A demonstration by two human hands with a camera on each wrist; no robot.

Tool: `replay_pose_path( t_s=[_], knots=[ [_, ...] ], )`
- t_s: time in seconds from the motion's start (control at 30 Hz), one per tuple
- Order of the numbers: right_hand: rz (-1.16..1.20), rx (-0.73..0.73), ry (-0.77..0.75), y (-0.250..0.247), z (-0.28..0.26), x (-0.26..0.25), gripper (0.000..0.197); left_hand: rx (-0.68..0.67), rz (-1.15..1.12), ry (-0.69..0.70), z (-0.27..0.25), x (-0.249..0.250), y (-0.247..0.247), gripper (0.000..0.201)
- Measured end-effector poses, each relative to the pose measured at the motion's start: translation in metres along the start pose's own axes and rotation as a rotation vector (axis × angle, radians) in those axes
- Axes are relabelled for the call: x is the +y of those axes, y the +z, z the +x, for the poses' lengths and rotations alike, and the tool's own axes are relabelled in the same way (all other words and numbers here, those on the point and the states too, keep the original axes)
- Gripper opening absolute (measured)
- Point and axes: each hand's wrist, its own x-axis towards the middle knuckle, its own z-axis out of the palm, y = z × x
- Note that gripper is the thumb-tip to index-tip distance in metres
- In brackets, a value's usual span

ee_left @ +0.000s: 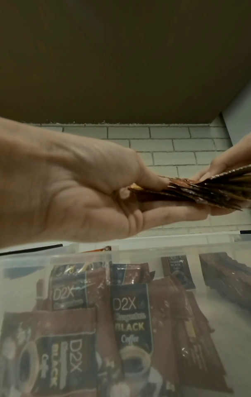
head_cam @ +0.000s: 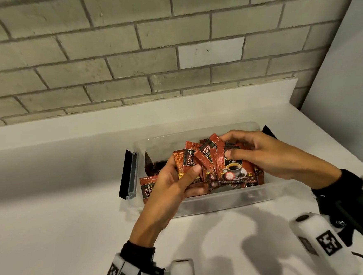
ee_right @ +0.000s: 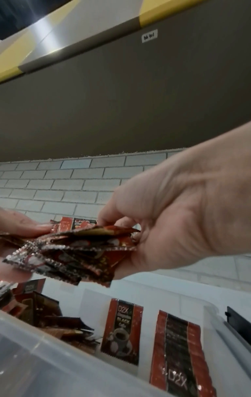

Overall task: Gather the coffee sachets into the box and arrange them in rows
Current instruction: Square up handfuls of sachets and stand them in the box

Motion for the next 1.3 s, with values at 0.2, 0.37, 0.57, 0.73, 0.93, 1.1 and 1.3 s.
replay_pose_path(
  t_s=[0.2, 0.37, 0.57, 0.73, 0.93, 1.1, 1.3],
  knots=[
    [-0.103, 0.037, -0.079, -0.013, 0.001, -0.005, 0.029, 0.012, 0.047, -0.022, 0.001, 0.007, -0.003, 0.023],
    [-0.117, -0.027, -0.119, -0.010, 0.003, -0.009, 0.031, -0.034, 0.131, -0.032, 0.001, 0.012, -0.002, 0.026],
    [0.001, -0.033, -0.099, -0.001, 0.001, -0.001, 0.029, -0.056, 0.149, -0.055, 0.001, 0.015, -0.003, 0.035],
    [0.212, 0.000, -0.008, -0.001, 0.004, 0.007, 0.030, -0.080, 0.154, -0.027, 0.000, 0.015, -0.004, 0.038],
    [0.374, 0.115, 0.103, -0.012, 0.007, 0.009, 0.033, -0.113, 0.047, -0.005, 0.000, 0.013, -0.010, 0.023],
    [0.453, 0.148, 0.125, -0.015, 0.002, 0.005, 0.035, 0.076, 0.105, 0.128, 0.007, 0.006, -0.015, 0.029],
    [0.470, 0.131, 0.113, -0.007, 0.001, 0.004, 0.034, 0.127, 0.131, 0.223, 0.008, 0.003, -0.012, 0.052]
  ],
)
